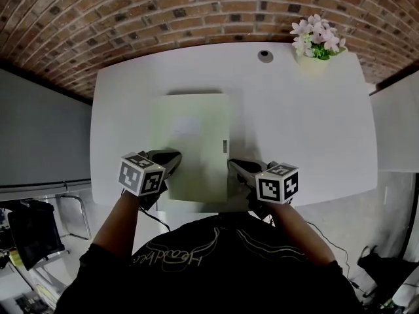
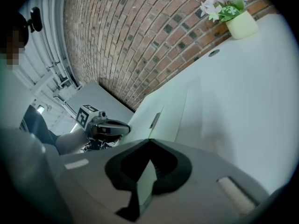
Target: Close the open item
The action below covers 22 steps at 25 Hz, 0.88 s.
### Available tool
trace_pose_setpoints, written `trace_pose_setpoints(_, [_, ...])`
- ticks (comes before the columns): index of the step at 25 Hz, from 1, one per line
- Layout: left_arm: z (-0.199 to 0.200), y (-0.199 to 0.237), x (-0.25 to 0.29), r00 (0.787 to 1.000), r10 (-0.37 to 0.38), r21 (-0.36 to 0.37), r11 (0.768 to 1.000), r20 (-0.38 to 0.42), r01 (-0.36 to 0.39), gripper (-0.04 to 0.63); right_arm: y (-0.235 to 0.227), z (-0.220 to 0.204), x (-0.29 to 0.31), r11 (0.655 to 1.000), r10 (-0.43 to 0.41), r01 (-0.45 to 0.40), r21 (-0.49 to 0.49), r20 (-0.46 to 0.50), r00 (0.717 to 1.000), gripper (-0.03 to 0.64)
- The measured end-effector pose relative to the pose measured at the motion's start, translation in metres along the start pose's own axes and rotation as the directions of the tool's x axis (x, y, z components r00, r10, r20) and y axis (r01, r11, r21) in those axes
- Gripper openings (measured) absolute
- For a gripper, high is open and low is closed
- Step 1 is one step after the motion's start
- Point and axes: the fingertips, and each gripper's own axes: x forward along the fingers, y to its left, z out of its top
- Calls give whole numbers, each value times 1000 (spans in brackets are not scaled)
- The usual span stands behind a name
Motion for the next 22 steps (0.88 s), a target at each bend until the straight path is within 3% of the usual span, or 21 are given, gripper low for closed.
trace_pose_setpoints(3, [2, 0, -2, 1000, 19, -38, 999, 18, -18, 2, 5, 6, -5, 1000, 2, -2, -4, 18, 1000, 3])
trace_pose_setpoints(8, [9, -3, -8, 998, 50, -10, 999, 48, -49, 2, 15, 23, -28, 999, -46, 48, -18, 117, 992, 3])
trace_pose_setpoints(14, [18, -25, -26, 989, -12, 22, 1000, 145, 8, 2, 44, 30, -62, 981, -84, 113, -157, 181, 980, 3])
trace_pose_setpoints(18, [18, -58, -58, 967, -86, 64, 995, 240, 72, 2, 81, 22, -84, 959, -36, 91, -269, 203, 979, 3])
trace_pose_setpoints(22, [12, -102, -103, 918, -199, 119, 979, 344, 167, 2, 135, 11, -104, 944, 61, 29, -330, 259, 964, 3])
